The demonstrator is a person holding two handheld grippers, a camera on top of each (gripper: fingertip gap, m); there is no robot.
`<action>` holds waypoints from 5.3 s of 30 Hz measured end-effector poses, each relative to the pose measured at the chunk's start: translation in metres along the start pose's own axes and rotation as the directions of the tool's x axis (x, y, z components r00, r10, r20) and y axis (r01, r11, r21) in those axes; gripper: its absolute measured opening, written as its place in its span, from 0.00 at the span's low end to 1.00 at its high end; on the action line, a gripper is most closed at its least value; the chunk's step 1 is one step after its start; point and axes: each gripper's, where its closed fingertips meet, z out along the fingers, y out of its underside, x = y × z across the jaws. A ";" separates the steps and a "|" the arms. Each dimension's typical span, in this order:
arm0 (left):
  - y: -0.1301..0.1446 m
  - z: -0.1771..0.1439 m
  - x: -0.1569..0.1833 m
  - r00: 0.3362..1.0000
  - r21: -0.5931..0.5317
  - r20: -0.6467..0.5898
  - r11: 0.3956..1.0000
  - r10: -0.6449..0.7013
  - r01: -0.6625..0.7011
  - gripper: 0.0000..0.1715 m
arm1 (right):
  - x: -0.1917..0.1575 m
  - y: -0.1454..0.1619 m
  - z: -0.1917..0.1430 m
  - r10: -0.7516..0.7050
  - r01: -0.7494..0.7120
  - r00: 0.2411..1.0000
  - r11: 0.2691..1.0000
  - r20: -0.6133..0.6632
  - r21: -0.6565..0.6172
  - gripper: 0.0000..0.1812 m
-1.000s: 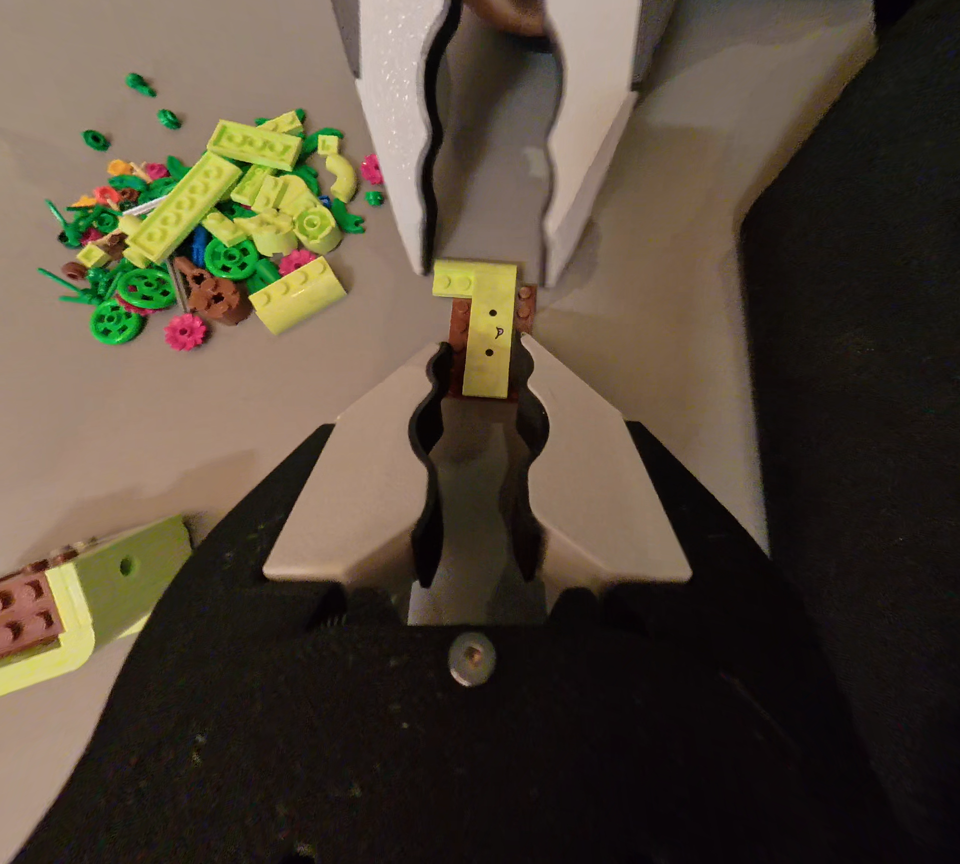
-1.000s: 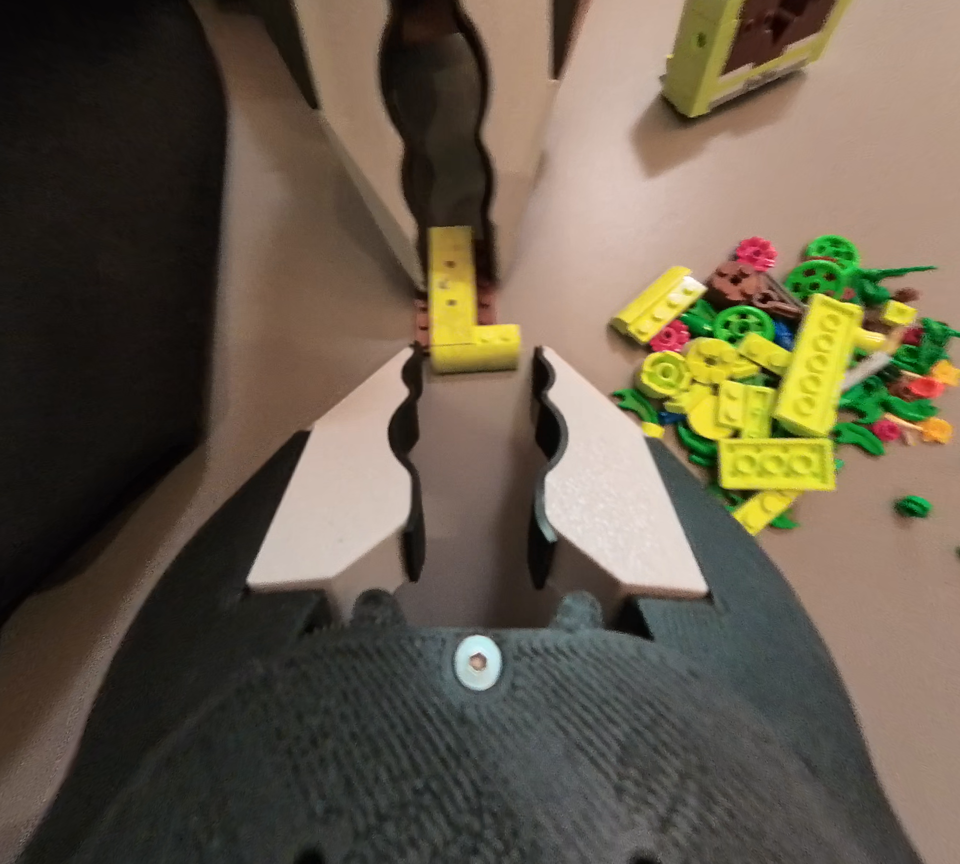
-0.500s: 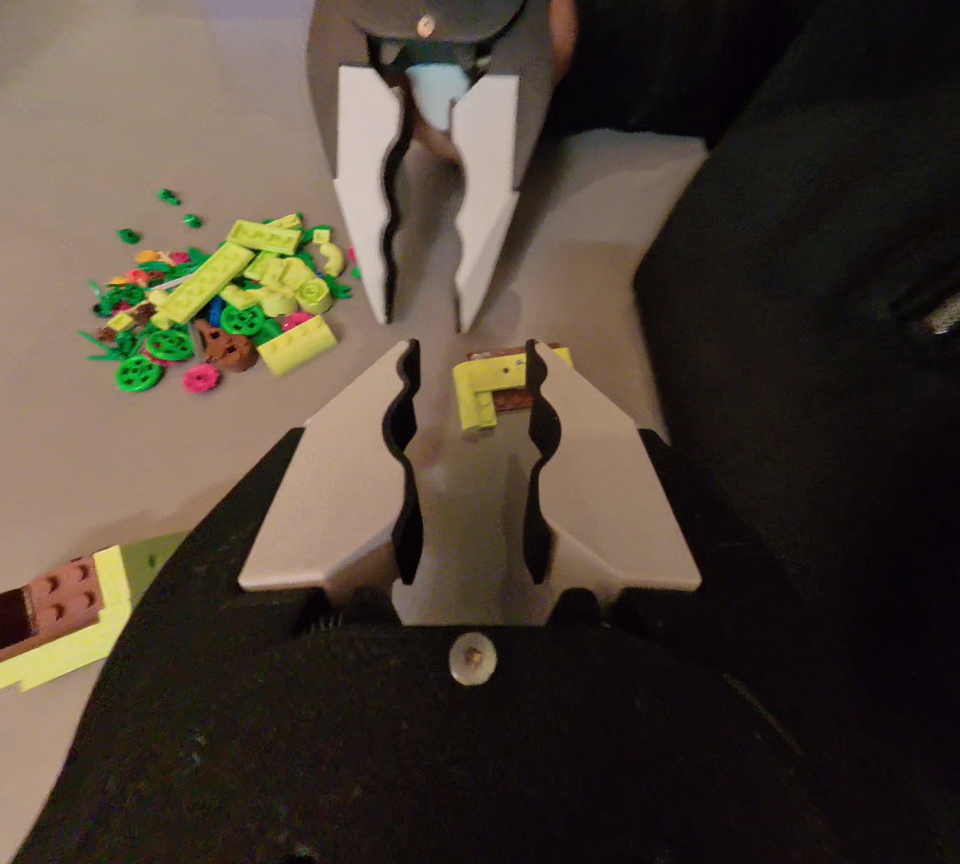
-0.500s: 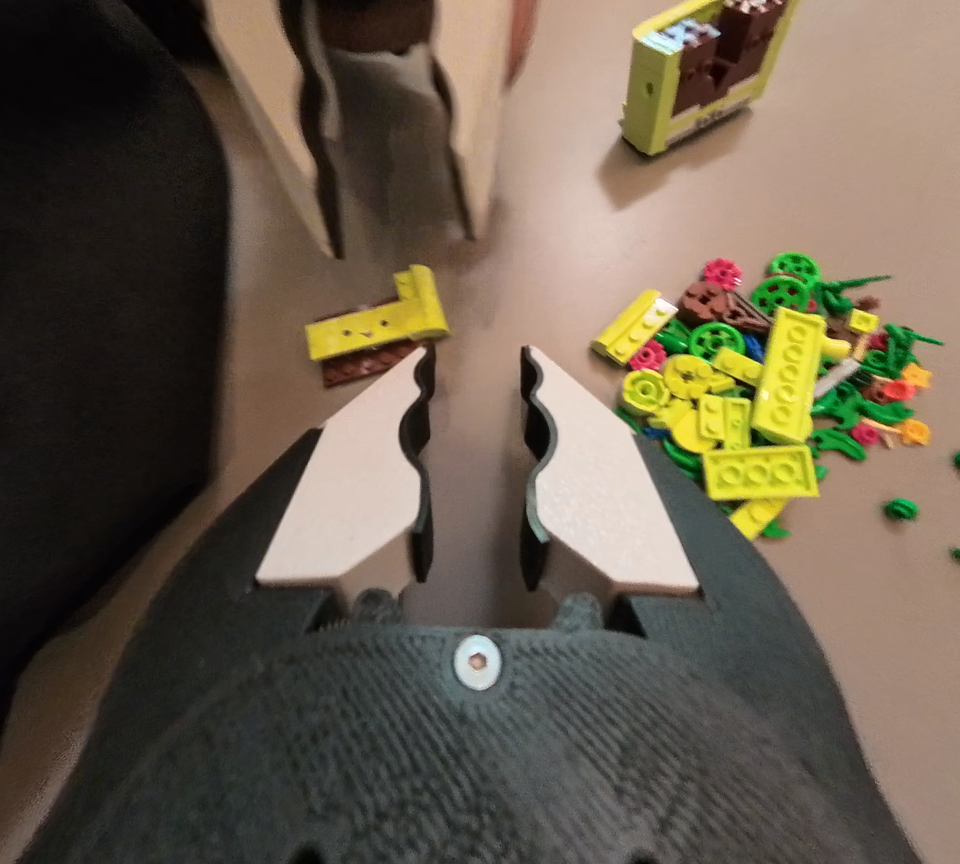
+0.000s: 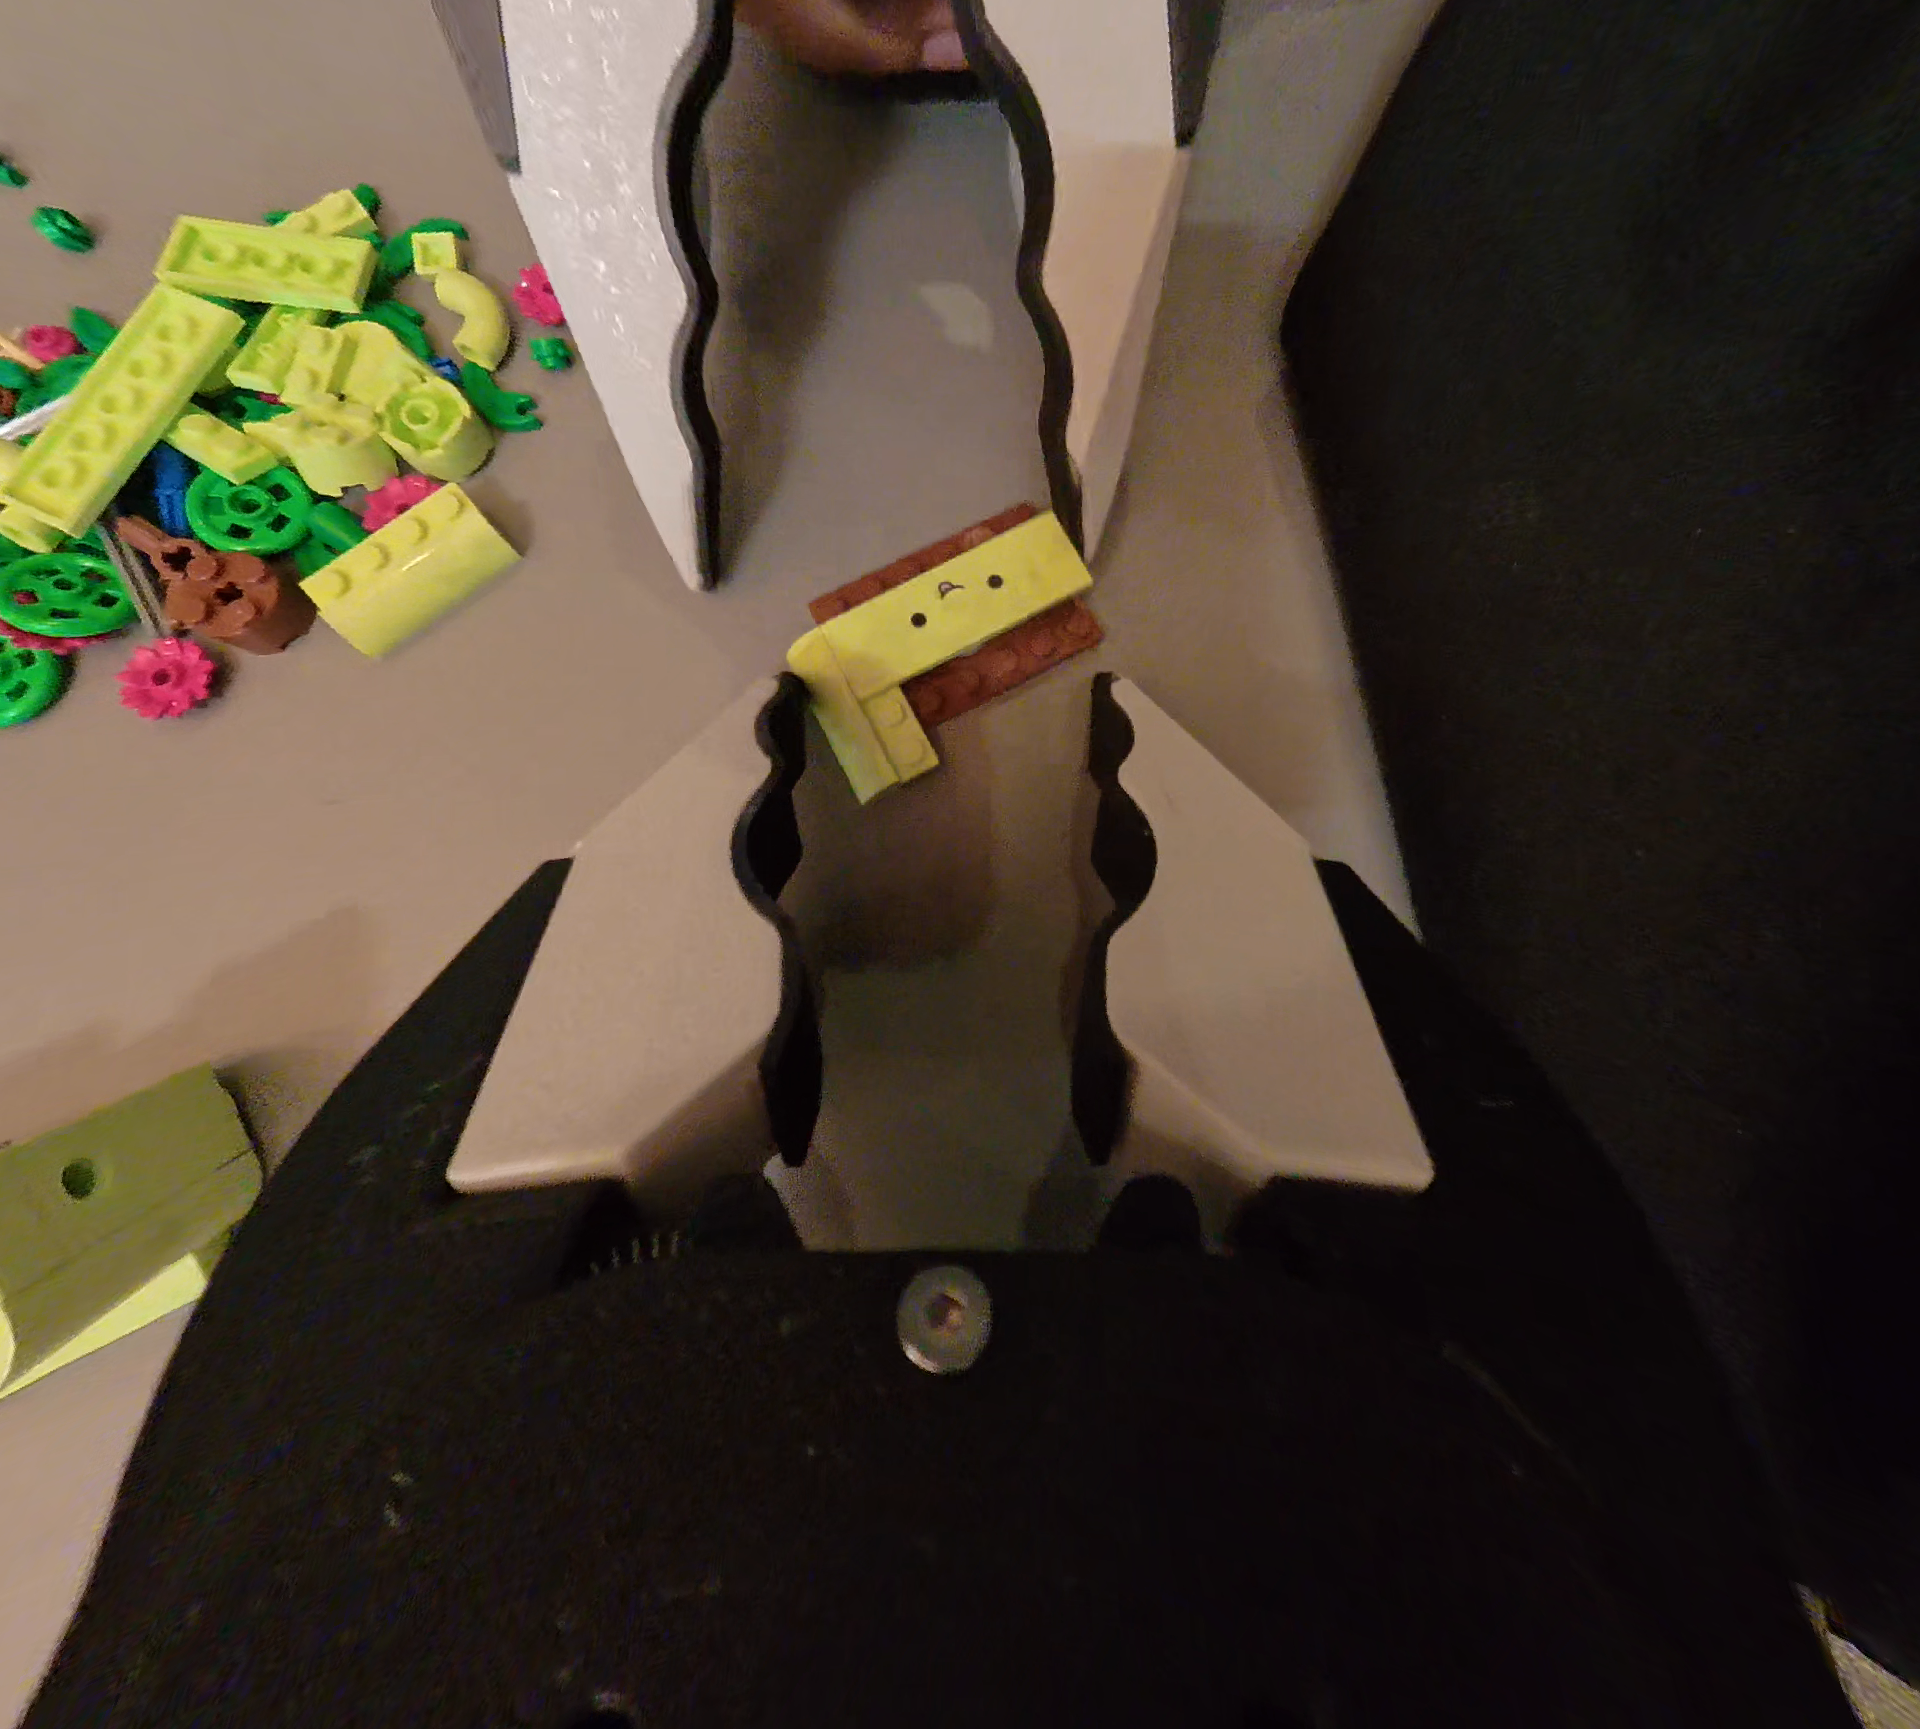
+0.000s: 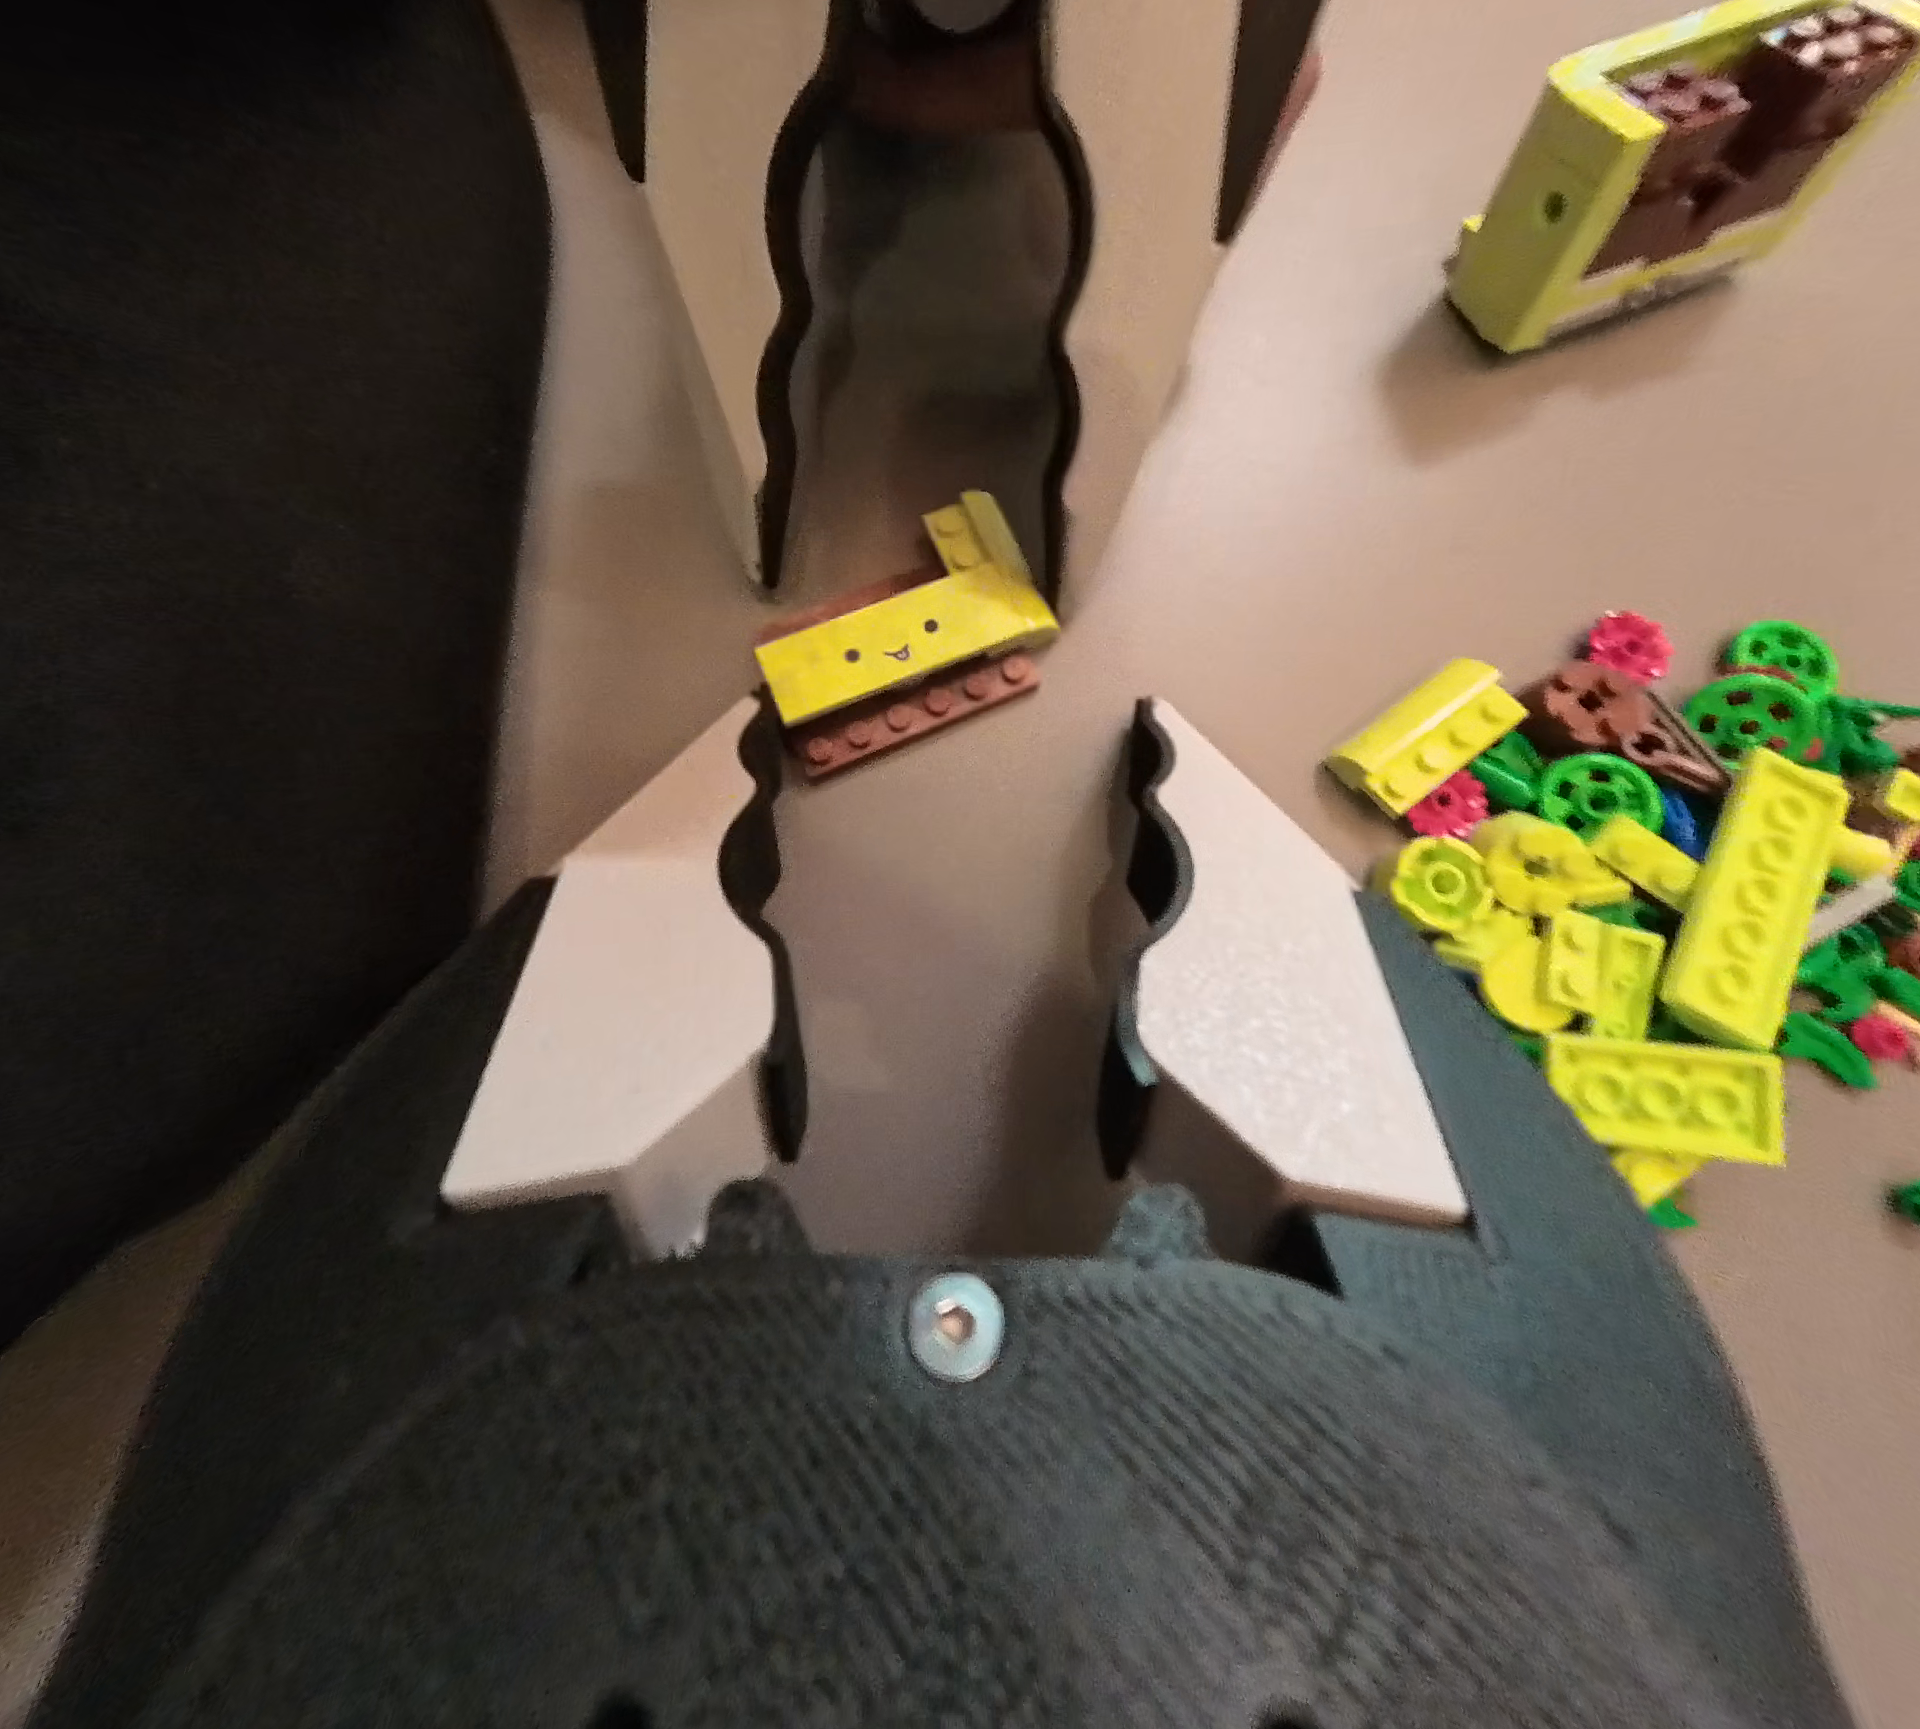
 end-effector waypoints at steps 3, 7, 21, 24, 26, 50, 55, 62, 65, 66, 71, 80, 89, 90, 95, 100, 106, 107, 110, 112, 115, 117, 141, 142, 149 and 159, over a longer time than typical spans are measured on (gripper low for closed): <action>0.004 -0.006 -0.005 1.000 -0.019 0.016 1.000 -0.012 0.012 0.24 | 0.010 0.004 -0.008 0.034 -0.034 0.999 0.999 -0.028 -0.003 0.38; 0.009 -0.020 -0.007 0.999 -0.012 -0.011 0.999 -0.048 0.048 0.09 | 0.028 0.009 -0.020 0.040 -0.041 0.992 0.999 -0.119 -0.004 0.30; 0.004 -0.007 -0.018 0.997 0.011 0.081 1.000 -0.009 0.008 0.19 | 0.016 -0.025 0.006 0.169 -0.162 0.984 0.979 -0.052 0.122 0.13; 0.004 -0.006 -0.020 0.995 0.007 0.101 1.000 -0.009 0.009 0.19 | 0.015 -0.019 0.012 0.172 -0.167 0.983 0.983 -0.061 0.073 0.12; 0.003 -0.005 -0.021 0.993 0.006 0.115 1.000 0.004 -0.004 0.19 | 0.015 -0.020 0.012 0.190 -0.185 0.980 0.980 -0.058 0.077 0.09; 0.004 -0.002 -0.016 0.984 -0.024 0.169 0.999 0.052 -0.049 0.19 | 0.026 -0.031 -0.010 0.211 -0.185 0.971 0.961 -0.112 0.206 0.08; 0.003 -0.002 -0.016 0.985 -0.016 0.164 0.998 0.055 -0.053 0.19 | 0.080 -0.025 -0.051 0.333 -0.232 0.885 0.922 -0.325 0.310 0.07; 0.003 -0.002 -0.016 0.983 -0.019 0.174 0.998 0.066 -0.064 0.19 | 0.113 -0.010 -0.053 0.338 -0.225 0.801 0.935 -0.495 0.274 0.12; 0.003 -0.002 -0.016 0.983 -0.016 0.173 0.998 0.066 -0.064 0.19 | 0.105 -0.019 -0.053 0.297 -0.179 0.830 0.943 -0.472 0.280 0.19; 0.003 -0.002 -0.017 0.983 -0.014 0.173 0.998 0.066 -0.064 0.19 | 0.098 -0.024 -0.053 0.273 -0.155 0.854 0.946 -0.442 0.285 0.20; 0.004 -0.004 -0.021 0.980 -0.012 0.189 0.998 0.059 -0.058 0.19 | 0.035 -0.037 -0.029 0.136 -0.101 0.983 0.961 -0.122 0.258 0.20; 0.002 -0.007 -0.023 0.982 0.013 0.183 0.999 0.046 -0.049 0.19 | 0.015 -0.006 0.008 0.062 -0.061 0.995 0.998 -0.080 0.017 0.22; 0.000 -0.008 -0.022 0.982 0.023 0.178 0.998 0.053 -0.059 0.19 | 0.014 -0.006 0.008 0.058 -0.057 0.996 0.998 -0.072 0.022 0.18; -0.001 -0.009 -0.021 0.984 0.036 0.173 0.998 0.046 -0.053 0.19 | 0.014 -0.006 0.007 0.059 -0.058 0.996 0.998 -0.071 0.026 0.18; -0.020 -0.023 -0.021 0.992 0.189 0.095 0.980 -0.083 0.064 0.19 | 0.019 -0.023 -0.004 -0.006 0.024 0.991 0.991 -0.133 0.132 0.27; -0.029 -0.032 -0.028 0.962 0.286 -0.022 0.920 -0.273 0.268 0.19 | 0.024 -0.037 -0.017 -0.136 0.188 0.953 0.967 -0.272 0.174 0.15; -0.041 -0.043 -0.033 0.917 0.384 -0.146 0.833 -0.372 0.399 0.18 | 0.025 -0.043 -0.025 -0.175 0.240 0.927 0.956 -0.331 0.168 0.02; -0.043 -0.044 -0.036 0.930 0.402 -0.101 0.840 -0.354 0.363 0.22 | 0.027 -0.041 -0.026 -0.142 0.203 0.937 0.965 -0.321 0.166 0.02; -0.044 -0.044 -0.035 0.972 0.407 0.039 0.892 -0.230 0.194 0.28 | 0.026 -0.036 -0.025 0.012 0.029 0.979 0.980 -0.203 0.198 0.02; -0.041 -0.039 -0.035 0.980 0.375 0.131 0.923 -0.151 0.092 0.20 | 0.021 -0.035 -0.023 0.128 -0.108 0.988 0.970 -0.081 0.219 0.02; -0.040 -0.035 -0.033 0.981 0.352 0.133 0.932 -0.142 0.088 0.10 | 0.015 -0.035 -0.024 0.206 -0.207 0.978 0.949 0.028 0.238 0.02; -0.039 -0.036 -0.032 0.982 0.354 0.101 0.929 -0.157 0.112 0.08 | 0.015 -0.034 -0.024 0.213 -0.216 0.976 0.948 0.040 0.233 0.02; -0.026 -0.019 -0.016 0.969 0.229 -0.052 0.942 -0.241 0.247 0.03 | 0.000 -0.014 -0.008 -0.004 0.007 1.000 0.995 -0.028 0.101 0.03; -0.026 -0.019 -0.015 0.968 0.227 -0.059 0.941 -0.243 0.250 0.03 | -0.002 -0.013 -0.008 -0.007 0.010 1.000 0.995 -0.022 0.100 0.03; -0.027 -0.015 -0.008 0.979 0.210 -0.058 0.956 -0.198 0.206 0.03 | -0.010 -0.011 -0.010 0.072 -0.082 0.993 0.990 0.095 0.111 0.02; -0.027 -0.012 0.003 0.984 0.190 -0.093 0.967 -0.153 0.168 0.03 | -0.023 -0.010 -0.011 0.037 -0.054 0.986 0.993 0.166 0.102 0.03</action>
